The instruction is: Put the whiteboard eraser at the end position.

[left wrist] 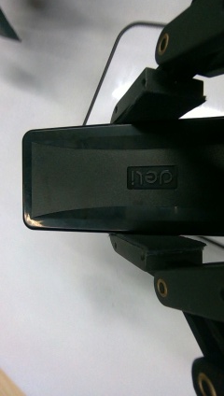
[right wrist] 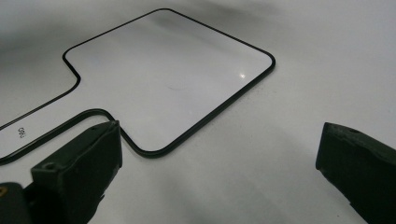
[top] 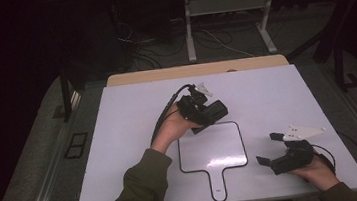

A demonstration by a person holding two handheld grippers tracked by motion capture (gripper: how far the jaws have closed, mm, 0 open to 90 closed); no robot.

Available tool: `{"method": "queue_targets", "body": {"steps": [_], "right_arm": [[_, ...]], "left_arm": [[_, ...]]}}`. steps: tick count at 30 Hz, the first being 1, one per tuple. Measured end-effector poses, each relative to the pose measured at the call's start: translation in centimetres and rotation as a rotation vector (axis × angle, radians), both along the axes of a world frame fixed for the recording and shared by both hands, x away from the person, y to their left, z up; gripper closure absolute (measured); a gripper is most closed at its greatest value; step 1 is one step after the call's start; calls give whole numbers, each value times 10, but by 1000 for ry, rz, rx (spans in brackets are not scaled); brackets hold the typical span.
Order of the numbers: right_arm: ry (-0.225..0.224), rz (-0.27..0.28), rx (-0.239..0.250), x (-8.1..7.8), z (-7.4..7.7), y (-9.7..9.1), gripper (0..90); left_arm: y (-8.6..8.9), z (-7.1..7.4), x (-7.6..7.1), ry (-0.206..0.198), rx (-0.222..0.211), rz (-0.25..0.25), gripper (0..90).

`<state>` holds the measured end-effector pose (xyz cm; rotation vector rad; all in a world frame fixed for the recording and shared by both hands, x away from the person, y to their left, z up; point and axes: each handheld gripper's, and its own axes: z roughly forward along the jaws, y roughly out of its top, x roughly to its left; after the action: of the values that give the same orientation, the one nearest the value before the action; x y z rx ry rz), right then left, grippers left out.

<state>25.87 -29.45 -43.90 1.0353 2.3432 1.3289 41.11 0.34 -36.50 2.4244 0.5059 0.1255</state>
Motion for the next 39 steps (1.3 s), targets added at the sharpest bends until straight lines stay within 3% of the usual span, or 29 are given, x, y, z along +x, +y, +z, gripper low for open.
{"method": "queue_targets", "body": {"steps": [11,12,13,17,20,24,27,31,39], "right_arm": [[0,-5,-1,1,0,0,0],[-1,-6,0,1,0,0,0],[-1,-8,0,1,0,0,0],[0,-10,1,0,0,0,0],[-4,-10,4,0,0,0,0],[-7,-9,5,0,0,0,0],[-6,-9,4,1,0,0,0],[-4,-7,6,0,0,0,0],[-6,-6,9,0,0,-1,0]], "left_arm": [[13,1,37,-6,14,70,395],[12,-1,39,0,-3,94,395],[14,0,44,-9,24,76,395],[12,-4,55,3,17,98,395],[10,-6,65,0,39,88,395],[4,-13,75,-7,60,97,395],[0,-22,83,5,44,122,395],[-3,-35,94,23,66,140,394],[-13,-50,100,37,98,154,394]]}}
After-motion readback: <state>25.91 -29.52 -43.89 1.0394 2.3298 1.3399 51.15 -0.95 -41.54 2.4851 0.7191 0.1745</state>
